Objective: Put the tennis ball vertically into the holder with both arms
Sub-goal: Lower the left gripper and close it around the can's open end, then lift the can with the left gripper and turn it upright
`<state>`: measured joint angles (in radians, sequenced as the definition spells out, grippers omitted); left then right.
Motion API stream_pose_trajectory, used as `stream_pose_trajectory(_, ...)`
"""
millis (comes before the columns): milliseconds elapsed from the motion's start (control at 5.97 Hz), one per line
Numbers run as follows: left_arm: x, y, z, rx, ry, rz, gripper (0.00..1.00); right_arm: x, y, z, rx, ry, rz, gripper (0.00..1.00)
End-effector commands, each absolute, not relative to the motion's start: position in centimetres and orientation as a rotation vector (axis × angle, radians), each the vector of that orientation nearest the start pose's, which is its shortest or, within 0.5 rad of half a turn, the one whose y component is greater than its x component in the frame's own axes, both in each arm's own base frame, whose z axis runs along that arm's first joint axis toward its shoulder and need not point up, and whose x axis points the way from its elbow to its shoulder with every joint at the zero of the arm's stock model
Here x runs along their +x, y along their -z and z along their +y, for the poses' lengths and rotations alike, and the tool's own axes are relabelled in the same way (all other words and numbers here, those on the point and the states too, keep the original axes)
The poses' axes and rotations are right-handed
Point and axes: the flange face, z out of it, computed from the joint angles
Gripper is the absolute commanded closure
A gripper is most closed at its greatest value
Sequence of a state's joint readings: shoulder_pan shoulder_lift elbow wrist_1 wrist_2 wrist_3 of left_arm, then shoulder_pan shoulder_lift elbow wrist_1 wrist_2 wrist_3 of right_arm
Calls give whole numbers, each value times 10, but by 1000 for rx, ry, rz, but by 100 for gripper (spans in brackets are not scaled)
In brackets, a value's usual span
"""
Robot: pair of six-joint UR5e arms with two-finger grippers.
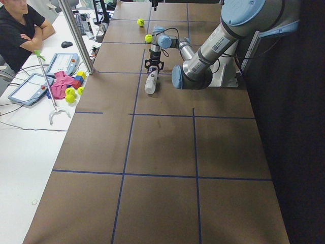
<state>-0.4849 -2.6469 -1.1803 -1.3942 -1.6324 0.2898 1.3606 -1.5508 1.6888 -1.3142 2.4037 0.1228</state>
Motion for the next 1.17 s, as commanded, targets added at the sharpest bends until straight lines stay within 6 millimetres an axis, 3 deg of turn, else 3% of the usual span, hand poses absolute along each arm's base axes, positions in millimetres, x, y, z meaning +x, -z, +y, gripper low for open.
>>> stream_pose_trajectory(0, 637, -135, -497, 570, -1331, 308, 30, -49, -557, -516, 228, 241, -874, 0)
stream_pose_trajectory(168, 605, -152, -496, 711, -1289, 362, 29, -49, -558, -516, 227, 241, -874, 0)
stream_pose_trajectory(335, 582, -146, -509, 750, -1264, 413, 29, -49, -555, -517, 230, 240, -874, 0)
stream_pose_trajectory(670, 521, -94, -524, 873, -1121, 607, 29, -50, -555, -518, 231, 241, -873, 0)
stream_pose_trajectory(838, 494, -70, -515, 917, -1051, 678, 29, -50, -550, -517, 240, 244, -873, 0)
stream_pose_trajectory(1005, 479, -75, -502, 997, -956, 773, 29, -49, -539, -518, 261, 251, -874, 0)
